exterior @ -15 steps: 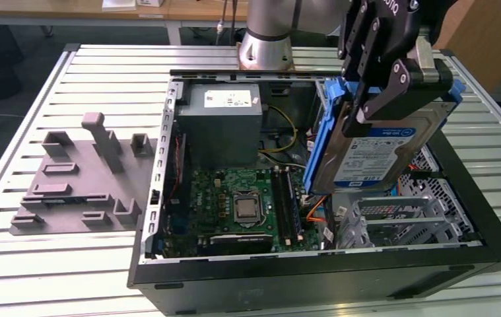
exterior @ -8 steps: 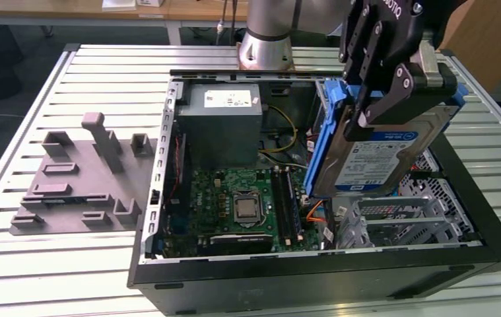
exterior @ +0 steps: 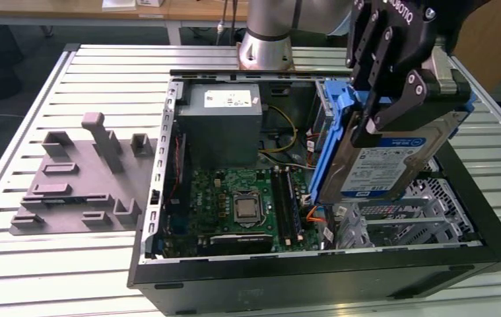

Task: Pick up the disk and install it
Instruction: 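Insert the disk into the insertion slot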

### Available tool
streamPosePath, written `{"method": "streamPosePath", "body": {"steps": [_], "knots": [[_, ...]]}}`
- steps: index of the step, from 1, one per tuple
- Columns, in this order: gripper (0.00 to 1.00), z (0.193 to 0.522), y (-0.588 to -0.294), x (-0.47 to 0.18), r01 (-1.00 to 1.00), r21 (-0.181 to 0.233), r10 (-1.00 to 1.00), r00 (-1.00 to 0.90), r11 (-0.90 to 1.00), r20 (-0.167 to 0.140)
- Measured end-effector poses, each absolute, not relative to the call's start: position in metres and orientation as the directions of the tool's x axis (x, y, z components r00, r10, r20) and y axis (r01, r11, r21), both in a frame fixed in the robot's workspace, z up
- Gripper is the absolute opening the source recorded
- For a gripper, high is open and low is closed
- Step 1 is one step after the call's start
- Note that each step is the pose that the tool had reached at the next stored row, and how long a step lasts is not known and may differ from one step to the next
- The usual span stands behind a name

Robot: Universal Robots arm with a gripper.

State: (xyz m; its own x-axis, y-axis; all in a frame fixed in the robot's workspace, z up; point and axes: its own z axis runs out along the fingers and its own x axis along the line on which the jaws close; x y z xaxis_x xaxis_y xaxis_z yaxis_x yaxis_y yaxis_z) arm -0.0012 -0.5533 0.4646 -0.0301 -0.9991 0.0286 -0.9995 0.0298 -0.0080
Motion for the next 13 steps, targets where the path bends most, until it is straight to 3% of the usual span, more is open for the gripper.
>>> {"method": "streamPosePath", "body": {"steps": [13], "knots": [[0.36,0.462,-0.554,0.029,-1.000,-0.008,-0.999,-0.030,0.030,0.028]]}}
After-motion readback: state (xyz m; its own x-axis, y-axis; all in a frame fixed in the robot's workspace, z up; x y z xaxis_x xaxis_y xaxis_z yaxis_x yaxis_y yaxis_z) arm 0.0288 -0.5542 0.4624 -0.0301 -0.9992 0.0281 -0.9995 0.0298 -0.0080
